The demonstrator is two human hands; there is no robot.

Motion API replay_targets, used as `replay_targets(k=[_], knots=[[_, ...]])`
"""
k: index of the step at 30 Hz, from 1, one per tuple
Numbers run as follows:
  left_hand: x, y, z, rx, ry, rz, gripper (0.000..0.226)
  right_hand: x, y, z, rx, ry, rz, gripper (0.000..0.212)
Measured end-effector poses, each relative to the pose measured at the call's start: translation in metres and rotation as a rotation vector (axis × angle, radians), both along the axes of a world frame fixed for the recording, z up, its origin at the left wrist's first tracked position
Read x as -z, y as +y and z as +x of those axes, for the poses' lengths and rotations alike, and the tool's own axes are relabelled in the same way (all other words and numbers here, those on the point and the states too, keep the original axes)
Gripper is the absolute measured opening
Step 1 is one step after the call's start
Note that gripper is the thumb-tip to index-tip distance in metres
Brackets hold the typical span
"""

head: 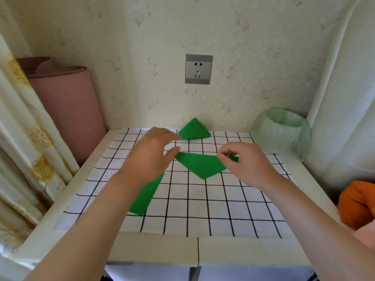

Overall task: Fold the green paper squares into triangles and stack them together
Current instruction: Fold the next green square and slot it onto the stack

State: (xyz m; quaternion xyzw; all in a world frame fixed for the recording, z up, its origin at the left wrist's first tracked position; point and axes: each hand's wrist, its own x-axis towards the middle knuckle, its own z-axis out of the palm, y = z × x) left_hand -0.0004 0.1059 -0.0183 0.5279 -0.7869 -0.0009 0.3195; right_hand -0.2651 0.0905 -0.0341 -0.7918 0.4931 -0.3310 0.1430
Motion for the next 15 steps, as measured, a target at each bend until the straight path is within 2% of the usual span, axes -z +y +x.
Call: replay_targets(k=[2,4,6,10,15], knots=[[0.003,0.004,-0.017,0.094,-0.037,0.013,0.033,0.0,0.003,0.007,-0.044,-0.009,-0.011,0.012],[0.007,0.006,-0.029,0.115,-0.055,0.049,0.026,-0.002,0.005,0.01,-0.064,-0.024,-0.019,0.012],[0.009,0.008,-0.033,0.106,-0.045,0.127,0.016,-0.003,0.005,0.011,-0.069,-0.033,-0.018,0.011],[0.01,0.008,-0.032,0.107,-0.003,0.228,0.014,-0.002,0.007,0.011,-0.062,-0.03,0.008,0.011],[0.004,0.0,-0.012,0.011,0.041,0.286,0.013,-0.004,-0.004,0.0,0.057,-0.074,0.032,0.011]])
